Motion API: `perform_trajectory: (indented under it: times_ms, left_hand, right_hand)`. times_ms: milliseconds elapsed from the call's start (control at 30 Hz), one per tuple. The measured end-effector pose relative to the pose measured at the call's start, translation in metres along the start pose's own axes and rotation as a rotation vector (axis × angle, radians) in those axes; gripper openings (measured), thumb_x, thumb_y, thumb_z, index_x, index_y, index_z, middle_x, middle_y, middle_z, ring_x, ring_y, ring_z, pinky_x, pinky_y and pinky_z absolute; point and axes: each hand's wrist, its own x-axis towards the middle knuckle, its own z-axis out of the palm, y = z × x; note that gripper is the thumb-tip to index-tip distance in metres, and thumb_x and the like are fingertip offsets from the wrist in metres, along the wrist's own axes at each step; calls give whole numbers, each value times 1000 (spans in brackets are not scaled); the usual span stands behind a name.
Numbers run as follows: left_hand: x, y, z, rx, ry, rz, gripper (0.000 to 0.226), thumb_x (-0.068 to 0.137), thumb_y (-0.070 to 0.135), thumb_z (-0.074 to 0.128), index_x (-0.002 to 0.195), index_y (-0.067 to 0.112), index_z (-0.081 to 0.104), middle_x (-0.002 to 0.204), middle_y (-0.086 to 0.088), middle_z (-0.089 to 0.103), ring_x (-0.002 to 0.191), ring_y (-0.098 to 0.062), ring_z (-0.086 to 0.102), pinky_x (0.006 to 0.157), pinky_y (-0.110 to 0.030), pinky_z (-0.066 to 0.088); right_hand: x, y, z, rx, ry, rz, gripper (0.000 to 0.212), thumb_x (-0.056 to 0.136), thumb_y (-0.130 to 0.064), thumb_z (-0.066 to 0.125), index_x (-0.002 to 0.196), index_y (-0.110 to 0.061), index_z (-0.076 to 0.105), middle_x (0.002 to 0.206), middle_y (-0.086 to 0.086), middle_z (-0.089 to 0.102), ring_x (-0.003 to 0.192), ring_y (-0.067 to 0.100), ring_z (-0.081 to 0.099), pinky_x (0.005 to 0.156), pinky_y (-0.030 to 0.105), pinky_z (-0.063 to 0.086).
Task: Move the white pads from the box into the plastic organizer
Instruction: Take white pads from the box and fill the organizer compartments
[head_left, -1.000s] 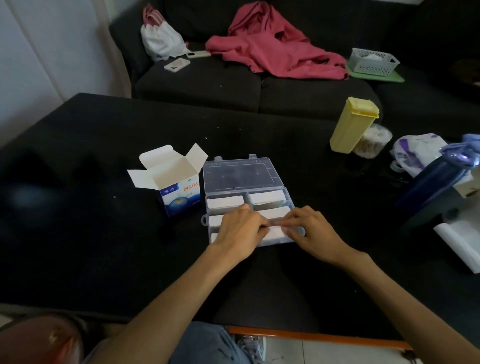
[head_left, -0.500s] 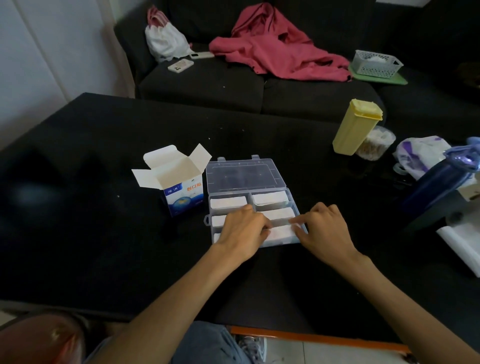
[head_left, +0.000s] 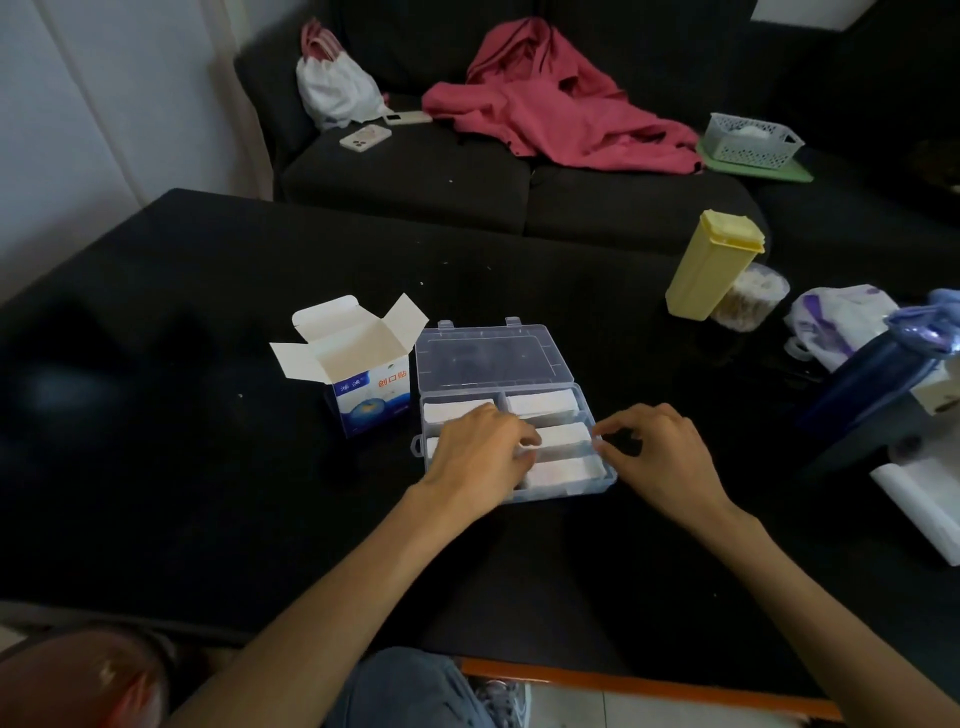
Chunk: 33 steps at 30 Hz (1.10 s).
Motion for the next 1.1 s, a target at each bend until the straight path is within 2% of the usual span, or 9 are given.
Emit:
perform_trajectory:
  times_ms: [133,233,300,433,533,700,833,967,1100]
  left_hand:
    - [-31,-27,-37,-159,134,-175,18,88,42,58,103,36,67,91,20,63,81,5,55,74,-16,46]
    - [-63,-71,-56,-298,208,-413,7,85,39,63,88,36,69,82,20,65,80,2,61,73,-21,49]
    - [-77,-100,-66,-592,262,-666,15,90,36,59,80,31,69,82,13,70,82,-7,65,71,-26,49]
    - [-89,-125,-75,-1312,68,-1052,54,98,49,29,102,12,69,94,-2,74,85,-13,65,63,-26,46]
    - [-85,-138,-73,-1537,9,-1099,62,96,54,33,116,3,61,102,-12,72,95,-22,67,69,-32,51]
    - [-67,-142,-76,-1672,-2,-1066,76,84,63,50,122,-3,51,107,-21,68,98,-30,67,76,-39,54]
    - [-56,-140,-80,-1764,-6,-955,64,72,59,61,115,12,61,108,-15,67,99,-31,64,75,-41,52]
    - [-51,-133,-87,-1797,-8,-890,47,85,53,51,103,12,63,88,-14,69,79,-29,65,70,-37,51]
    - [-45,-120,-97,-1597,254,-772,42,86,49,55,121,26,53,103,-11,64,90,-26,65,73,-38,53]
  right_hand:
    - [20,-24,-17,79,51,-42,19,87,-31,62,104,-26,67,103,-6,67,95,6,50,81,21,39]
    - [35,-66,-20,175,72,-163,21,88,-33,60,108,-28,64,109,-9,64,102,3,48,82,17,34]
    - [47,-105,-17,211,59,-301,25,88,-31,59,113,-28,61,118,-9,60,114,6,46,93,21,35]
    - [75,-166,4,119,84,-539,41,85,-25,64,125,-27,56,138,-1,45,130,17,35,103,32,33]
    - [90,-176,27,-1,49,-558,32,84,-29,66,116,-27,63,134,1,47,125,21,38,100,35,38]
    - [78,-165,29,-33,152,-673,19,68,-31,81,86,-26,74,98,0,65,94,21,56,74,32,49]
    - [59,-155,24,-2,229,-738,29,60,-30,85,87,-27,75,95,1,67,94,20,55,71,30,51]
    - [57,-151,17,13,291,-763,25,67,-27,81,91,-25,75,96,2,67,98,17,45,73,31,50]
    - [54,-147,15,210,276,-648,24,81,-21,70,105,-21,70,103,2,64,100,15,51,79,25,48]
